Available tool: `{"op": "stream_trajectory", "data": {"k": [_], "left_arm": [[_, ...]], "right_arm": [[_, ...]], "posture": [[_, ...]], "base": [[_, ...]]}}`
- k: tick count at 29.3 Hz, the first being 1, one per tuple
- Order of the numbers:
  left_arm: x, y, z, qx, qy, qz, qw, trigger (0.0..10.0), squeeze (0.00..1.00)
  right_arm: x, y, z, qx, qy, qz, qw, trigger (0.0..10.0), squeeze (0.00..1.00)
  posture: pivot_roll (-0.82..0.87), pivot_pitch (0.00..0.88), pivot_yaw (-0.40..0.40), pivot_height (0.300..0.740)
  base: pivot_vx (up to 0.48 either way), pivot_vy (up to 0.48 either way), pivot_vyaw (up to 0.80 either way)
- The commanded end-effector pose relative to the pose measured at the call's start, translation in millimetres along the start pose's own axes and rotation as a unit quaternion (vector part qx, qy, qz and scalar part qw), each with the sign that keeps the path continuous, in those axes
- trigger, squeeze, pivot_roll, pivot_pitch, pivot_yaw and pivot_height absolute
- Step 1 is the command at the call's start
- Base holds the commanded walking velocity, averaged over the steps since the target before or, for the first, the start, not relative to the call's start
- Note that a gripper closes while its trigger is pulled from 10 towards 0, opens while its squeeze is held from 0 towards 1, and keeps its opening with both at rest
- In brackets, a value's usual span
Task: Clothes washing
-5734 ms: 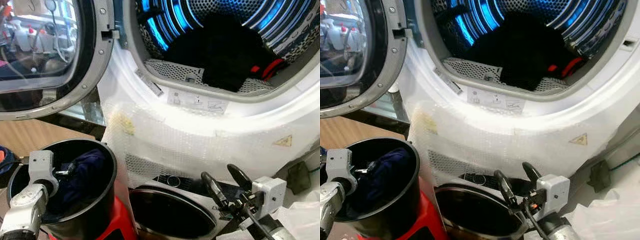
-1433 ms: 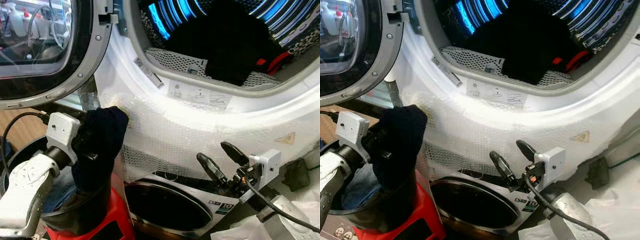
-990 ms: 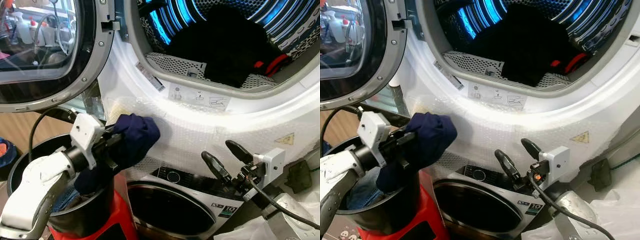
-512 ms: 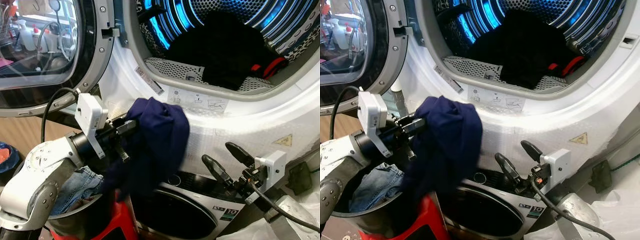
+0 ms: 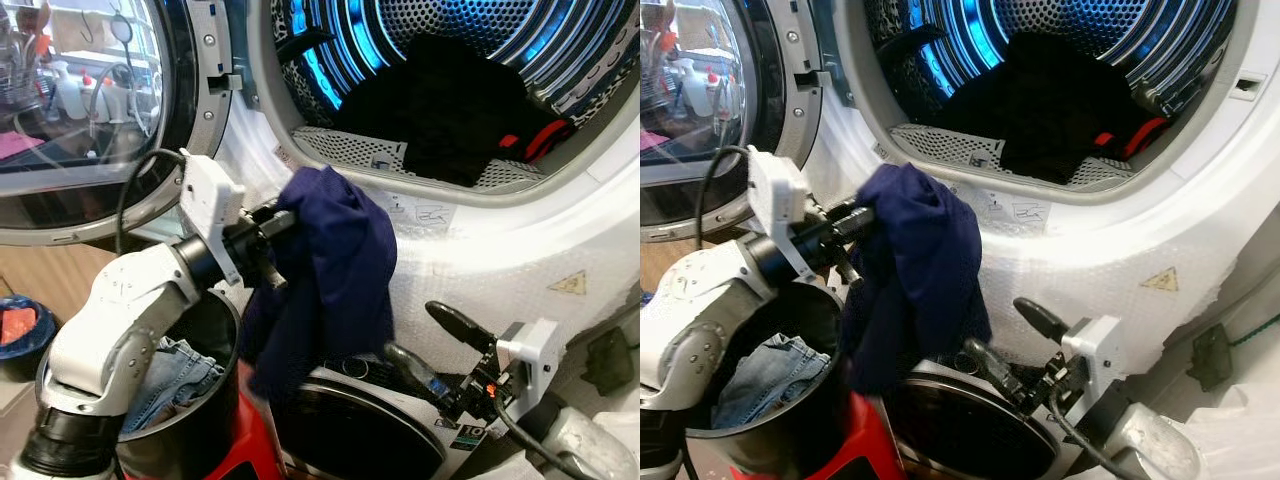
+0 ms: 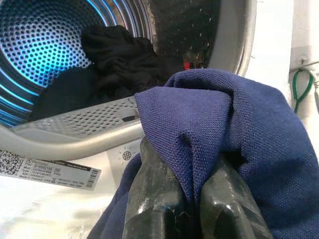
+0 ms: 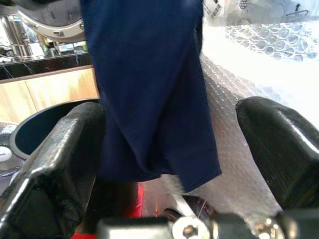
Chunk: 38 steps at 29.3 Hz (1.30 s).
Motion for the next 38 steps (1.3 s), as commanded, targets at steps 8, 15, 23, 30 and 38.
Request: {"op": "stream_trajectory", "data": {"k": [8,15,23,30,38], "left_arm": [[8,8.7,28.4,-0.033,0.025,0.014,0.999,10.0,0.0],[5,5.5,47.6,-0.019,0.04,0.009,0.999,10.0,0.0],[13,17.5,63.3,-0.039,0.062,0.0,0.997,10.0,0.0],[19,29.0,75.3,-0.054,0.08,-0.004,0.995,10.0,0.0],[17,39.3,86.3,-0.054,0.089,-0.014,0.994,10.0,0.0]], "right_arm": [[16,-11.0,17.0,-0.036,0.014,-0.017,0.999,10.0,0.0],[32,-12.8,30.5,-0.076,0.033,-0.007,0.997,10.0,0.0],[15,-12.8,40.0,-0.116,-0.019,-0.01,0.993,10.0,0.0],[12,-12.6,48.6,-0.121,-0.026,0.004,0.992,10.0,0.0],[18,1.7,60.7,-0.177,-0.019,0.026,0.984,10.0,0.0]], "posture": [[-0.1,0.061,0.026,0.74],[-0.1,0.08,0.034,0.74],[-0.09,0.089,0.036,0.74],[-0.08,0.09,0.039,0.74],[-0.08,0.09,0.043,0.74]], "base": [[0.0,0.0,0.0],[0.0,0.0,0.0],[0.0,0.0,0.0],[0.0,0.0,0.0],[0.0,0.0,0.0]]}}
Point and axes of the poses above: a point about 5 cm out from each wrist's last joint towards the gripper, its own z axis pointing out of the wrist towards the gripper, its own x axis along the axis of the wrist's last joint, y = z × x, the point moved 6 cm from there along z, pointing out of the wrist towards the gripper, and after that the axes turned 10 degrees about -z, right-handed, at the moved point
